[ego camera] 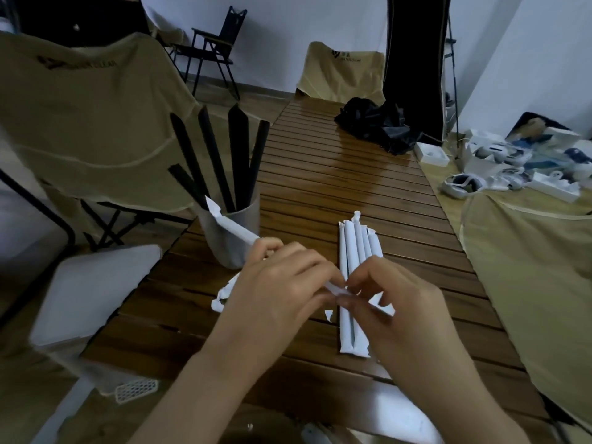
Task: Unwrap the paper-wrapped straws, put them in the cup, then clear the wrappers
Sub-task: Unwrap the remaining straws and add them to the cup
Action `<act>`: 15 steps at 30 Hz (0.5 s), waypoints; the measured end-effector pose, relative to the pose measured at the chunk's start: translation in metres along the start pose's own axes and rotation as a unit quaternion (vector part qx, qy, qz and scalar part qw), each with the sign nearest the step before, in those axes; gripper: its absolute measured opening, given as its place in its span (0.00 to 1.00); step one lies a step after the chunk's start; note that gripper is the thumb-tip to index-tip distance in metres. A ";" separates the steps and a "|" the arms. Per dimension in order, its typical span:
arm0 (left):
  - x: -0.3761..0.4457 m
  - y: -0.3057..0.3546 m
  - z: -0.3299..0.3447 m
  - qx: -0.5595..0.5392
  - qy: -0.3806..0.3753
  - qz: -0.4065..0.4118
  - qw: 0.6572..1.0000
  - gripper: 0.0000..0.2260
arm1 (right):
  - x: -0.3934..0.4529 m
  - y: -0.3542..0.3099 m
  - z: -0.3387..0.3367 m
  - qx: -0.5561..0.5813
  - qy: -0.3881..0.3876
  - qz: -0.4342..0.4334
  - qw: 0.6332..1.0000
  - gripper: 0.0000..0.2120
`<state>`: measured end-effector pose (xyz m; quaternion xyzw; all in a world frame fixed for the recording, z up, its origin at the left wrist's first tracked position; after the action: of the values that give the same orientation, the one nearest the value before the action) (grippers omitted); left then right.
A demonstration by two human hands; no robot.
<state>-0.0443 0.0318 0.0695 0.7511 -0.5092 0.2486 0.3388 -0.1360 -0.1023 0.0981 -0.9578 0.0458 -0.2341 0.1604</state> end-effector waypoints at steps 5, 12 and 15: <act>0.001 0.004 0.007 -0.005 0.051 0.034 0.998 0.07 | 0.000 0.006 -0.010 0.005 -0.006 -0.014 1.000 0.12; -0.004 0.008 0.000 -0.044 -0.049 -0.093 0.993 0.10 | 0.002 0.011 0.012 0.032 -0.014 -0.032 0.999 0.06; -0.005 0.011 0.000 -0.046 -0.078 -0.119 0.989 0.10 | 0.002 0.019 0.025 0.046 0.001 -0.004 0.999 0.09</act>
<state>-0.0560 0.0319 0.0687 0.8069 -0.4524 0.1235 0.3593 -0.1227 -0.1138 0.0722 -0.9494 0.0312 -0.2374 0.2035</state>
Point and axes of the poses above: each hand's wrist, its own x-axis towards the middle knuckle, its own z-axis out of the palm, y = z × x, the point moved 1 cm from there along x, towards the middle knuckle, and after that the axes turned 13 degrees about -x, right-handed, at the moved point
